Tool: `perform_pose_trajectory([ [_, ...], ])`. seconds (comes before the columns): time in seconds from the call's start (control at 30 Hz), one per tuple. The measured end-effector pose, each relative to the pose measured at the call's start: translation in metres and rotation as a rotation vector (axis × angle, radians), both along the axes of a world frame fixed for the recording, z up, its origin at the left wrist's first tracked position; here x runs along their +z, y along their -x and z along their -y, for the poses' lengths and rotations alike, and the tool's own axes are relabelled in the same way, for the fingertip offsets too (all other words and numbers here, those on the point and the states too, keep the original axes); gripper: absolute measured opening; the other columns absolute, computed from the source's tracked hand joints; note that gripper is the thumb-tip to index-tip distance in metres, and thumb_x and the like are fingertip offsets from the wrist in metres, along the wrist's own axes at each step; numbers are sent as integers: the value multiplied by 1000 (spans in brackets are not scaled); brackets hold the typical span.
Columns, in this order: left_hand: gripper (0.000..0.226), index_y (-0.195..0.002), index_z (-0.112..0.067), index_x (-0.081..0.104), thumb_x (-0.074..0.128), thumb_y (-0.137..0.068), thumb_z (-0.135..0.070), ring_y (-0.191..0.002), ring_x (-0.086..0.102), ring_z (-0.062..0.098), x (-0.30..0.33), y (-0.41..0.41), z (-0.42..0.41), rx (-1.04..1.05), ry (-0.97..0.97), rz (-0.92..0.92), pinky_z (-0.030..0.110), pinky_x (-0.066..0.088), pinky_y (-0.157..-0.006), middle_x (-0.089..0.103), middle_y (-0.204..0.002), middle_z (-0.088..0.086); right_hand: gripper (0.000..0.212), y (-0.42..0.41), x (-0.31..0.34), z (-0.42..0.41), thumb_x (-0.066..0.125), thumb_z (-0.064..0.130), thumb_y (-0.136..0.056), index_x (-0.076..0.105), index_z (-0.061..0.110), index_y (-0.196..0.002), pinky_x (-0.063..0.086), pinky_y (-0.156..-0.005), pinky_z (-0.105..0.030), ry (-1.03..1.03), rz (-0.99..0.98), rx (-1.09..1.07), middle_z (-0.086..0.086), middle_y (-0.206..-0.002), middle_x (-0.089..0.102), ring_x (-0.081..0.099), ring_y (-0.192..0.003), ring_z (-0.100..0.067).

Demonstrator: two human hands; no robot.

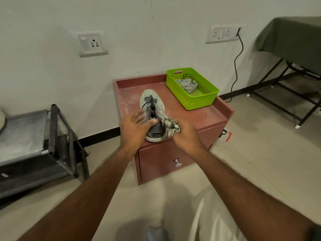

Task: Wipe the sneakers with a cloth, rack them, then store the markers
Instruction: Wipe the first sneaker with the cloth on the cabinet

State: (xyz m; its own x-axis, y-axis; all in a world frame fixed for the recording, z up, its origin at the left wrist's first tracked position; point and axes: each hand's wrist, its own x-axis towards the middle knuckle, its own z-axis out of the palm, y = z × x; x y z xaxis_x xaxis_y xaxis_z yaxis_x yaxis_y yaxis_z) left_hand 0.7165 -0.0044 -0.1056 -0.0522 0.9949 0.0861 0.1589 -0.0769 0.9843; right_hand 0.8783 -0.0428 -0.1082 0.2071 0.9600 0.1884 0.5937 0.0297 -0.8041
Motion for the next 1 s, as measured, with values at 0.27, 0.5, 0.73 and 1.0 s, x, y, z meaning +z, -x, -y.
perform_pose_trajectory([
  [0.27, 49, -112, -11, 66, 78, -71, 13, -93, 72, 10, -2, 15, -1, -74, 116, -102, 33, 59, -89, 75, -103, 4, 74, 29, -21, -25, 84, 10, -63, 57, 20, -132, 47, -101, -32, -218, 230, 251, -1, -129, 62, 57, -119, -23],
  [0.5, 72, -126, -9, 60, 93, -62, -5, -113, 58, 10, -5, 20, -4, -65, 48, -80, 14, 47, -93, 64, -117, -5, 37, 14, -15, -35, 80, -7, -73, 65, 12, -102, 50, -74, -16, -214, -399, -47, 4, -91, 70, 65, -82, 0],
  [0.73, 111, -152, -21, 38, 96, -58, -31, -141, 40, 15, -9, 17, 5, -145, -128, -446, 37, 39, -114, 38, -158, 0, 47, 1, -12, -28, 66, -9, -85, 55, 3, -129, 60, -81, -45, 2, -1256, -52, -15, -113, 69, 71, -95, -27],
  [1.0, 124, -159, -20, 19, 92, -61, -41, -150, 22, 15, -18, 31, -7, -123, -377, -670, 37, 20, -123, 25, -164, 0, 50, 12, -18, -23, 74, -1, -80, 58, -2, -127, 60, -75, -44, 210, -1291, 5, -20, -120, 69, 70, -102, -32],
])
